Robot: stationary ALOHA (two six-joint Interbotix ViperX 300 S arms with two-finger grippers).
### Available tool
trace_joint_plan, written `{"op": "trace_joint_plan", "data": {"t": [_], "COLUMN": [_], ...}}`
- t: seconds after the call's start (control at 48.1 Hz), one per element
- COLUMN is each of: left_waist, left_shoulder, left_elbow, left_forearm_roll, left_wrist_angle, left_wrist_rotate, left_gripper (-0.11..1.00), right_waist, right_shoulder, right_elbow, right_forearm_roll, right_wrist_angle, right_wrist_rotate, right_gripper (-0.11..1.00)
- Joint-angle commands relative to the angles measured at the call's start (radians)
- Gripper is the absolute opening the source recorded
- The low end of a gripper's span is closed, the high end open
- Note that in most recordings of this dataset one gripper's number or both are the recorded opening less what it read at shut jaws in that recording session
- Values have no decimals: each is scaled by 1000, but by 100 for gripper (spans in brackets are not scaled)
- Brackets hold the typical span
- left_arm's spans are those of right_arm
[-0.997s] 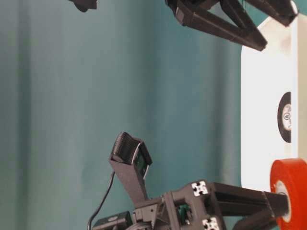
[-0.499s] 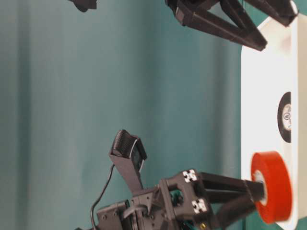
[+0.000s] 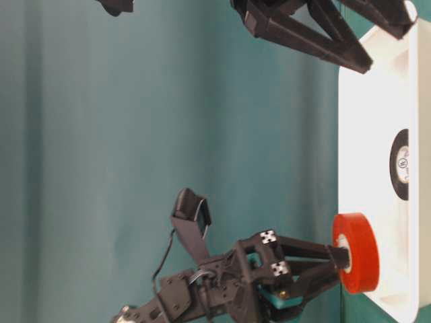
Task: Put the tape alternately from left to right into the white case.
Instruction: 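Lift the red tape roll and carry it into the tray, then release the red roll beside the black roll and withdraw left gripper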
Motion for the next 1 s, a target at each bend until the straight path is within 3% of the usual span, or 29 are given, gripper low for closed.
{"op": "trace_joint_plan", "data": {"t": [0.0,0.145,0.457,0.976], "left_waist": [9,29,43,34], "left_shoulder": [3,35,78,77], "left_elbow": [-38,-54,-51,-44], "left_forearm_roll": [2,2,2,-6], "left_wrist_angle": [-15,-25,-61,-57], "left_wrist_rotate": [3,12,123,121], "left_gripper": [-4,-4,-4,-4], "right_waist": [2,2,2,2], "right_shoulder": [-9,-9,-9,-9], "right_elbow": [-20,-25,-25,-21], "right_forearm_roll": [3,5,3,5], "right_wrist_angle": [-9,-9,-9,-17], "right_wrist_rotate": [-2,0,0,0], "right_gripper": [71,71,71,71]}}
